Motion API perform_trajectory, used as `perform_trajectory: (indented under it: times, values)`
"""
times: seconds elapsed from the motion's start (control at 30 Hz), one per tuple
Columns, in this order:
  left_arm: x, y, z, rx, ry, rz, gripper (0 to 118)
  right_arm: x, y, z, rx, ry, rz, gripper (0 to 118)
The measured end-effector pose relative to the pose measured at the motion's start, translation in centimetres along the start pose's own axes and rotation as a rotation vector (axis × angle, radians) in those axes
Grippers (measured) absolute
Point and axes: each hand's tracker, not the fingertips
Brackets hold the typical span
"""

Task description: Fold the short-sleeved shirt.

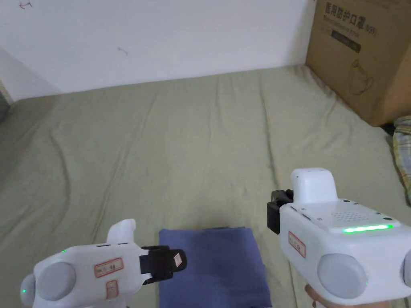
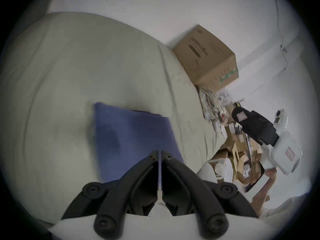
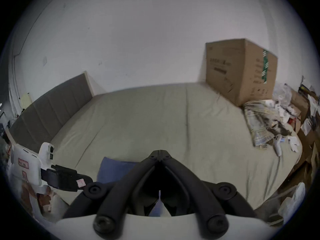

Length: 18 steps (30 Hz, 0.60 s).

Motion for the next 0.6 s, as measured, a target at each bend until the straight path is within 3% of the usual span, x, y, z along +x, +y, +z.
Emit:
perform_trajectory:
  times: [0.17, 0.2, 0.3, 0.37, 0.6]
  values:
    - [-5.4, -2.3, 2.9, 0.049, 0.02, 0.152, 3, -3.6, -0.7, -5.6, -0.232, 0.079, 0.062, 0]
    - [-6.1, -2.9, 3.3, 0.051, 0.023, 0.164, 3, -4.1, -1.4, -7.0, -0.269, 0.099, 0.043, 0]
    - [-7.8, -4.0, 3.7, 0.053, 0.023, 0.198, 3, -5.1, -3.4, -10.6, -0.404, 0.101, 0.002, 0]
    - [-8.7, -4.4, 3.6, 0.051, 0.019, 0.214, 3, -5.3, -4.6, -12.1, -0.471, 0.061, 0.017, 0]
    - [-10.3, -4.7, 2.1, 0.018, -0.082, 0.215, 3, -4.9, -5.9, -13.9, -0.529, 0.056, -0.027, 0]
